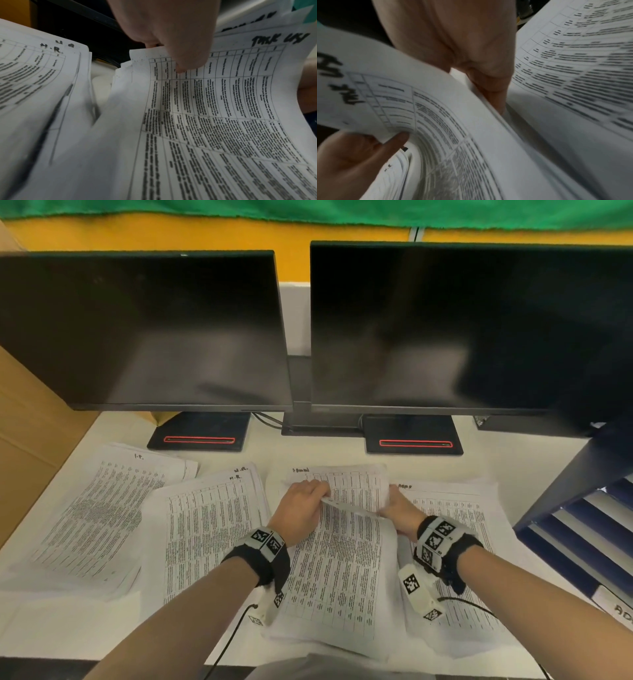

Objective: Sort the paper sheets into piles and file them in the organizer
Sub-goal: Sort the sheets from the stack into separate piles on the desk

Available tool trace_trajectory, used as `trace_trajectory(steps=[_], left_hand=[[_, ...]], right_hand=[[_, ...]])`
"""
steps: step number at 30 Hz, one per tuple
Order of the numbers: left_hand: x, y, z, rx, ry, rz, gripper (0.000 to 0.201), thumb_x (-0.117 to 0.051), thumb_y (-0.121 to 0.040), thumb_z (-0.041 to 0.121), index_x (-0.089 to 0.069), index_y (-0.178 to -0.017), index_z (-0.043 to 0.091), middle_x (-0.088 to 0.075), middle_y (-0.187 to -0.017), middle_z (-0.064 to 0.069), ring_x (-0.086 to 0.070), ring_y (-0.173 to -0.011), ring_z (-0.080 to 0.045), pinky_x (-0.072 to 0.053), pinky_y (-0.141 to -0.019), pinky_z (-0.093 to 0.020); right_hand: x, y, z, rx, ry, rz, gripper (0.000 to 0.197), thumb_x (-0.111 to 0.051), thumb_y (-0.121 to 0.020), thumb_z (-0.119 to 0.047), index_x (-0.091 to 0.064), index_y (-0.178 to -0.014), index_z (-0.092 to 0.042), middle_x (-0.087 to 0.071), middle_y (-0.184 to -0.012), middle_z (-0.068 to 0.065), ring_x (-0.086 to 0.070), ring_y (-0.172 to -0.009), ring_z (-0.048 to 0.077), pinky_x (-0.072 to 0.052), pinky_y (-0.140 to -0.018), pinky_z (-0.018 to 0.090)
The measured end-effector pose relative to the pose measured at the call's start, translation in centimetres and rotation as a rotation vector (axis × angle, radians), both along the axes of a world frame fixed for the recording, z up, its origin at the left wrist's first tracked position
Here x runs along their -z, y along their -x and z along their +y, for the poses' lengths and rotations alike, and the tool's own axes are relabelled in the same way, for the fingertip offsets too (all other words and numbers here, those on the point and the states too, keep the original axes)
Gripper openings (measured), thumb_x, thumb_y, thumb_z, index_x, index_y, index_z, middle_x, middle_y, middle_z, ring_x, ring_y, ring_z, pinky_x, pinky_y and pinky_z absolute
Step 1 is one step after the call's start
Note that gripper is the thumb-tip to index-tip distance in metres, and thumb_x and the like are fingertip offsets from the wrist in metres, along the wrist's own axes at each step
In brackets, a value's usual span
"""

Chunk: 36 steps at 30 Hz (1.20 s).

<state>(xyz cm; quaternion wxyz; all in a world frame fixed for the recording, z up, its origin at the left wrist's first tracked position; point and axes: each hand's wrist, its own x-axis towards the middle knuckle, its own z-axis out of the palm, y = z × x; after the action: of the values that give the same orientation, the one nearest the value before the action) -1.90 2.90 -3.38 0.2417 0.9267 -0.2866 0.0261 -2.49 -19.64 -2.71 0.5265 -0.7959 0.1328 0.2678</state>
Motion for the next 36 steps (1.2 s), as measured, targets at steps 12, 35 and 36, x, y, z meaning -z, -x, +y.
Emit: trace_trajectory(steps=[12,35,36], left_hand=[[0.6,-1.3,0.0,-0.006,-0.072,0.053,0.016,-0.045,-0.087,0.000,-0.051,-0.092,0.014,-0.057,-0.082,-0.002,-0.048,-0.070,-0.018,-0.040,-0.073,-0.032],[1.2,-0.9,0.1,0.020,-0.089,0.012,0.015,-0.048,-0.085,0.003,-0.053,-0.091,0.015,-0.058,-0.081,-0.001,-0.051,-0.071,-0.020,-0.040,-0.075,-0.032],[1.3,-0.9,0.1,0.023,-0.087,0.012,0.014,-0.048,-0.086,0.003,-0.052,-0.091,0.015,-0.058,-0.081,-0.001,-0.051,-0.070,-0.020,-0.041,-0.074,-0.032]], right_hand=[[-1.8,0.3,-9.6,0.444,0.571,0.080,0.036,-0.040,-0.092,-0.008,-0.045,-0.122,0.010,-0.052,-0.124,0.028,-0.052,-0.113,0.042,-0.042,-0.090,0.040],[-1.2,2.3,-1.3,-0.606,1.068,-0.363,0.028,-0.048,-0.084,-0.033,-0.053,-0.111,-0.029,-0.035,-0.121,0.005,-0.034,-0.110,0.023,-0.045,-0.089,0.041],[-1.1,2.6,-1.8,-0.602,1.047,-0.334,0.029,-0.047,-0.083,-0.033,-0.051,-0.111,-0.027,-0.034,-0.117,0.005,-0.035,-0.106,0.022,-0.049,-0.083,0.039]])
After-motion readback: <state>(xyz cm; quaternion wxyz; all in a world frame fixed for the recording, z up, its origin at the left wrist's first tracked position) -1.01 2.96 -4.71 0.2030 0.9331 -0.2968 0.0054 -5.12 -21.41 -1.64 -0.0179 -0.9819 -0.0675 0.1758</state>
